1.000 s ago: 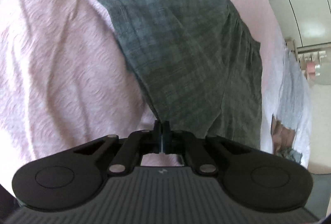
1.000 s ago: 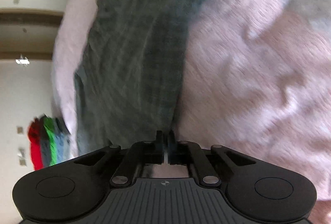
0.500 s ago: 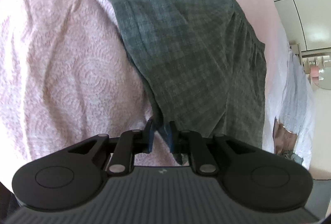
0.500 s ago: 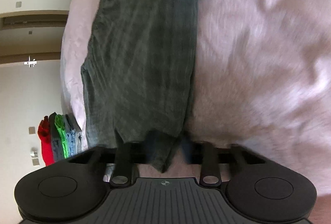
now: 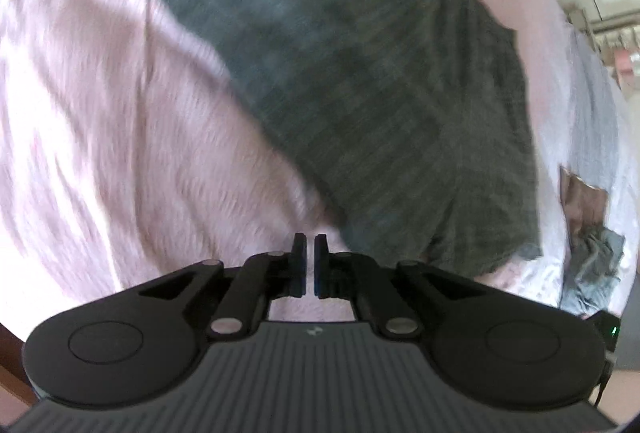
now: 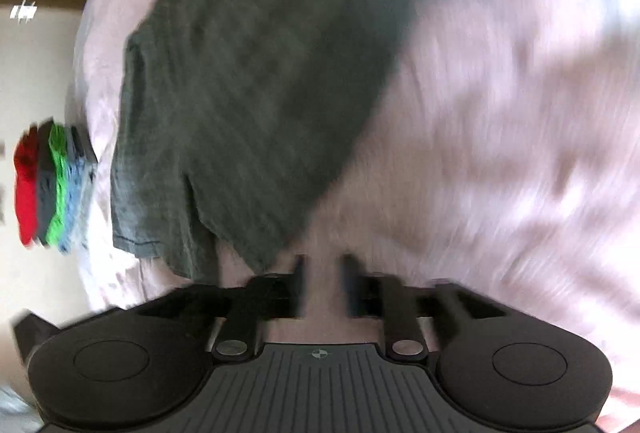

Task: Fold clothes

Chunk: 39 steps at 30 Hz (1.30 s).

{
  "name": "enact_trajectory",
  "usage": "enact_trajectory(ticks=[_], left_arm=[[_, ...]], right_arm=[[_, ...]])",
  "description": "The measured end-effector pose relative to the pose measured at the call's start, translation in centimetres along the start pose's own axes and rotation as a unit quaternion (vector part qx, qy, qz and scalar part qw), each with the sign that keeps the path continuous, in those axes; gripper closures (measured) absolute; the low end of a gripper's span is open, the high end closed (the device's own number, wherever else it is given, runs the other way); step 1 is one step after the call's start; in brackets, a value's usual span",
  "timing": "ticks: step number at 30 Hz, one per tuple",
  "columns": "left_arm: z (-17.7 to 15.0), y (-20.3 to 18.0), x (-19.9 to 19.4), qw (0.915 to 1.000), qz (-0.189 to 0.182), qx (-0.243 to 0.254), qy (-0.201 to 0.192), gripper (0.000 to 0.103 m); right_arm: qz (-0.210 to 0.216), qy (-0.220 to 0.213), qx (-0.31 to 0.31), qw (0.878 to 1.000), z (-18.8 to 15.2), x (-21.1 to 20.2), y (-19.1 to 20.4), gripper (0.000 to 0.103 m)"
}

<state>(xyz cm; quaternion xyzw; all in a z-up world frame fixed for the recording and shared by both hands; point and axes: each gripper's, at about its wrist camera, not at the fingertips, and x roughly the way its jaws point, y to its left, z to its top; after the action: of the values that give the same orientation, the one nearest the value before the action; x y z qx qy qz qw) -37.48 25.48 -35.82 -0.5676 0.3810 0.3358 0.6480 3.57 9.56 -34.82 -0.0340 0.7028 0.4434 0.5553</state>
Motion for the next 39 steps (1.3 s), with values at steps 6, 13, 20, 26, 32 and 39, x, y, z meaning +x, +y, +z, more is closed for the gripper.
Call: enact_trajectory(ticks=[6,13,20,26,32,39], left_arm=[[9.1,-2.8,-2.3,0.9923,0.012,0.09,-0.085,0.077],[22.8,-8.2,2.3,0.9692,0.035,0.196,-0.145,0.06],[31.4,-11.2,9.6,0.9696,0.012,0.233,-0.074,0.053],[32.8,-10.6,12.4,0.9694,-0.026,0.243,-0.022,0.099],[30.6,-10.2,9.0,0.936,-0.08,0.317,-0.129,0.1],[29.6,-12.3,13.4,0.9046,0.026,0.407,-0.124,0.09]], right_arm=[[-0.038,-0.11,-0.116,0.986,9.5,-3.8,2.0,0.047],[-0.019,-0.162,-0.204,0.965,23.8,0.6,5.2,0.047],[0.016,-0.107,-0.242,0.964,31.8,8.0,7.3,0.047],[0.094,-0.073,-0.222,0.968,32.1,10.1,6.2,0.096],[0.111,-0.181,-0.248,0.945,28.3,5.0,5.7,0.097],[-0.011,-0.179,-0.234,0.956,28.8,9.3,6.1,0.061]])
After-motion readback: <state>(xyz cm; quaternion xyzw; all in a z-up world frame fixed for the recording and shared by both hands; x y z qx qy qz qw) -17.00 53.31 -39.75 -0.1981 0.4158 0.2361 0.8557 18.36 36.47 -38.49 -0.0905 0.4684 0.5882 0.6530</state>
